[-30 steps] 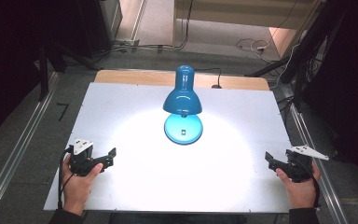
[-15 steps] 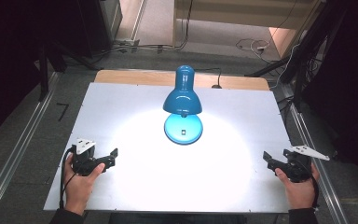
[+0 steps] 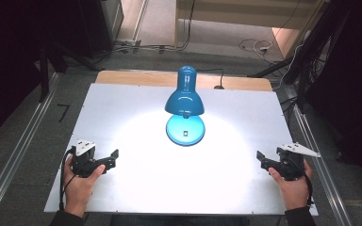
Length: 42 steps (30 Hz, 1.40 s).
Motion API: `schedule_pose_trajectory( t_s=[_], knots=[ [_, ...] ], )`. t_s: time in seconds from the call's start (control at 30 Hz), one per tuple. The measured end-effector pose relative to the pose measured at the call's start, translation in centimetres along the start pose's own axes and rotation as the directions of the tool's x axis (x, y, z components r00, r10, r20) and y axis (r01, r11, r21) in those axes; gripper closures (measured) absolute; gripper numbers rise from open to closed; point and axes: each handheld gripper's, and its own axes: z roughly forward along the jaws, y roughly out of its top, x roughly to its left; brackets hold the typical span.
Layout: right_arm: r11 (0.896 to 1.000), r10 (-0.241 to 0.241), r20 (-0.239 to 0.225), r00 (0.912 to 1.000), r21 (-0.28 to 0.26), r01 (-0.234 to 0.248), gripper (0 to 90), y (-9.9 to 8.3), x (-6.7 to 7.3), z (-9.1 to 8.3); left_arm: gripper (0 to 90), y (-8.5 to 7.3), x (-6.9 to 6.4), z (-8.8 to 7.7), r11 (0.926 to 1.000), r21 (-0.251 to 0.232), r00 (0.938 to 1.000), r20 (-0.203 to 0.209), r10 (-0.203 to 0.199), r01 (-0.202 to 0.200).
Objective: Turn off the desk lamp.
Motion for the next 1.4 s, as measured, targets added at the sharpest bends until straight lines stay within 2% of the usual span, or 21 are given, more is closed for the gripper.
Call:
schedule_pose_trajectory(
  t_s=[0.4,0.8,1.4],
  knots=[
    [0.999,-0.054,-0.027,0.9982,-0.001,0.054,17.3,1.0,1.9,0.4,10.0,0.0,0.1,0.0,0.9999,0.004,0.9999,0.0,-0.01,0.01],
    [0.997,-0.083,-0.048,0.9954,-0.002,0.083,17.2,1.6,3.3,0.9,9.9,0.0,0.2,-0.1,0.9999,0.0,0.9999,0.0,-0.011,0.011],
    [0.991,-0.135,-0.098,0.986,-0.024,0.133,17.2,2.8,6.4,1.9,10.0,0.0,0.3,-0.3,0.9999,-0.004,0.9999,0.0,-0.014,0.014]
  ],
)
